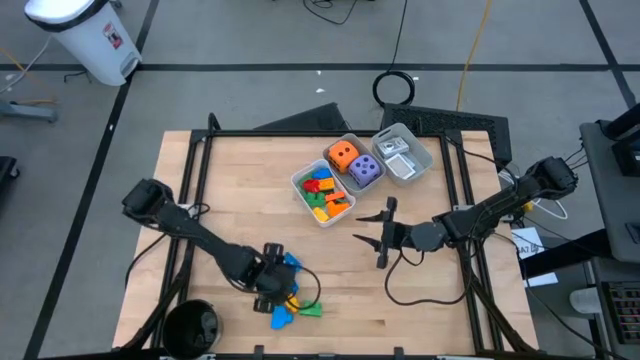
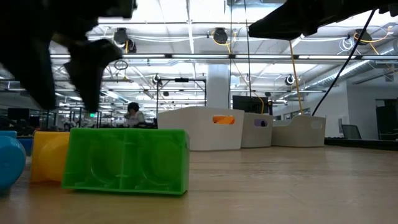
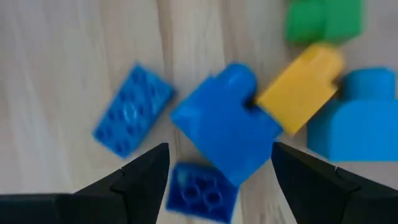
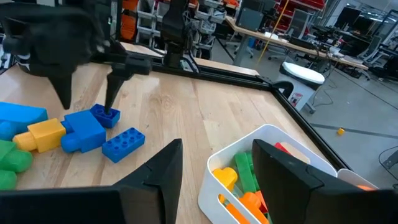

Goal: Pick & Place Toys
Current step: Put the yellow game piece into the white bin

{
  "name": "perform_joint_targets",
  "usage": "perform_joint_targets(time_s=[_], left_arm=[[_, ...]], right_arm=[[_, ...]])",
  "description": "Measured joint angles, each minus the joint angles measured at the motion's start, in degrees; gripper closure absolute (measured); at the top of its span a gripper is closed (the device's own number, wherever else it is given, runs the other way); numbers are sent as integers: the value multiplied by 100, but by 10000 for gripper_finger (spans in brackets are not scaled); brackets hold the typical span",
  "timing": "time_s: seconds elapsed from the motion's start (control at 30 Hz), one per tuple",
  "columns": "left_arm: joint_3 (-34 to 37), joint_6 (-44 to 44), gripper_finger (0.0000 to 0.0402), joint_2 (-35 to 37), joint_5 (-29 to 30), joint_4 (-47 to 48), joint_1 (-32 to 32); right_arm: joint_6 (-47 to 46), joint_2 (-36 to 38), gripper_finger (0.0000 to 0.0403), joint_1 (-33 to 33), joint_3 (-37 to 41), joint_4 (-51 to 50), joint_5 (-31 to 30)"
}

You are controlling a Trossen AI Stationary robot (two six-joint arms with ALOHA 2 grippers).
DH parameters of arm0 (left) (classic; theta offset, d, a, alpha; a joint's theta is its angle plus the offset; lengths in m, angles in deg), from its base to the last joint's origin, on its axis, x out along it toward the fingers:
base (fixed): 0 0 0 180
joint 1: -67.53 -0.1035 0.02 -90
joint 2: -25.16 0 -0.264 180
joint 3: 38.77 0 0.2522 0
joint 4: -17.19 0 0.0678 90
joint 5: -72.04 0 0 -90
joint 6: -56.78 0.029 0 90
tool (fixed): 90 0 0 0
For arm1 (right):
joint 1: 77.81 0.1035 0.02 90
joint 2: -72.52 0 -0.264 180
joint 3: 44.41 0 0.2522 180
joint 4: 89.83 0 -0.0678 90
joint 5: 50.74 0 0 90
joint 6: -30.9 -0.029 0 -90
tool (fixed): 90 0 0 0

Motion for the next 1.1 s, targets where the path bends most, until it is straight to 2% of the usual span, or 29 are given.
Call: perform_joint_targets(time_s=[0.1,0.23,0.4,0.7,0.87,1.1], left_arm=[[0,-551,112,-126,-124,78,-2],[0,-1106,112,-254,-130,-260,-15],[0,-1226,112,-266,-90,-593,-24],[-15,-1696,112,-512,98,-580,-131],[-32,-1613,112,-624,147,-438,-311],[-6,-1798,112,-574,719,408,-723]], right_arm=[[0,-2,238,0,0,-11,0],[-30,-2,238,0,0,-7,-1],[-126,-1,238,0,0,15,0],[-128,-1,238,0,0,11,0],[-142,-2,238,0,2,2,-2],[-142,-2,238,-2,2,27,-6]])
